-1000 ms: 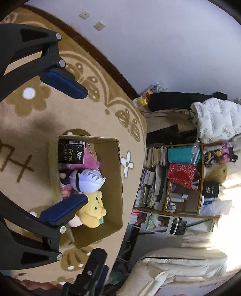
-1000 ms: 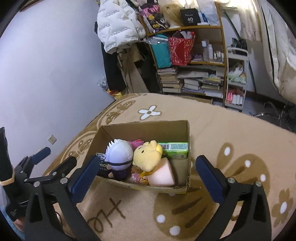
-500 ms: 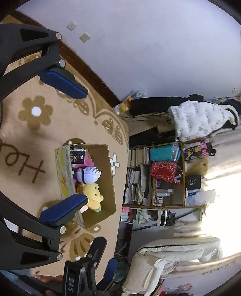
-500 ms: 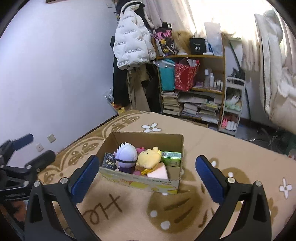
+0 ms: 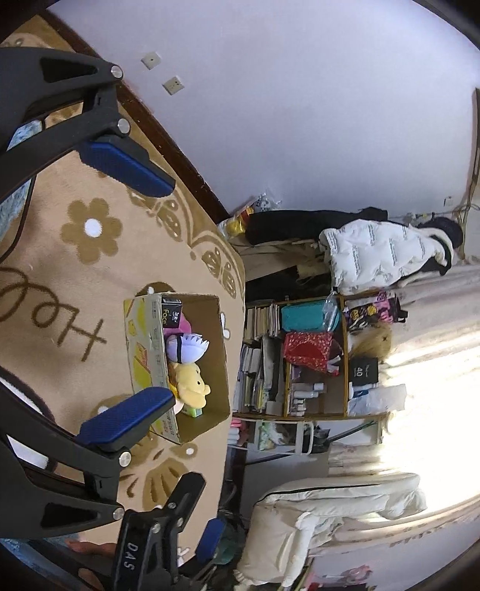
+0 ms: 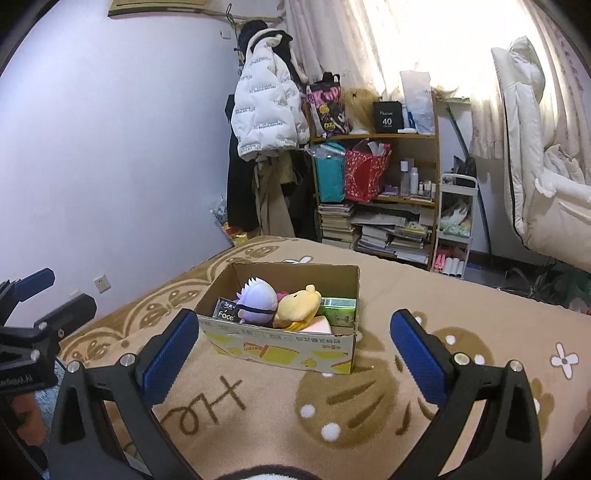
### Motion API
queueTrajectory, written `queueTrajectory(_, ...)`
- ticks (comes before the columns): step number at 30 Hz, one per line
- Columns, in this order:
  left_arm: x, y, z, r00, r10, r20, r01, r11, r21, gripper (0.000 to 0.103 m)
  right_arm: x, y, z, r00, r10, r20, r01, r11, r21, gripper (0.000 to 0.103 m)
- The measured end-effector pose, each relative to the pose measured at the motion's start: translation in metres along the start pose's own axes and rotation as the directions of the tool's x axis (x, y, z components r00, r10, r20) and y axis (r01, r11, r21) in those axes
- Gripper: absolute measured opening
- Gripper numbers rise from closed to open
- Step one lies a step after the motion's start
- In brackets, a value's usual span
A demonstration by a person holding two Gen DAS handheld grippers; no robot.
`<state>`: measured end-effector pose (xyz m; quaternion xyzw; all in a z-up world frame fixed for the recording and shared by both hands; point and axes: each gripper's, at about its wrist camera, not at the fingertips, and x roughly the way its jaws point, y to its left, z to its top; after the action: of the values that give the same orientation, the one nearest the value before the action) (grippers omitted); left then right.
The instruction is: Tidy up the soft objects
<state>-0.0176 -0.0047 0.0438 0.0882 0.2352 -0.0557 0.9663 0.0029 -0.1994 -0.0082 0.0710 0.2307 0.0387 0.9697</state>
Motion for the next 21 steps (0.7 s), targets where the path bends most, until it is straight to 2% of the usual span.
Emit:
queueTrajectory(8,0.004,-0.005,-0.004,1.000,-0.011,-0.004,0.011,1.000,0.017,0.102,-0.002,-0.006,-0.008,1.000,0.015,0.004,-0.015,1.000,0.002,0.103)
queueTrajectory(16,0.015,-0.003,-0.007,0.999,-0.021,-0.043,0.019,0.999,-0.031,0.102,0.001,-0.010,-0.017,1.000,0.015,-0.006,-0.015,1.000,0.019,0.103)
queueTrajectory(21,0.026,-0.004,-0.009,0.998,-0.019,-0.066,0.017,0.999,-0.028,0.102,0.005,-0.011,-0.020,1.000,0.005,-0.023,-0.004,1.000,0.025,0.103)
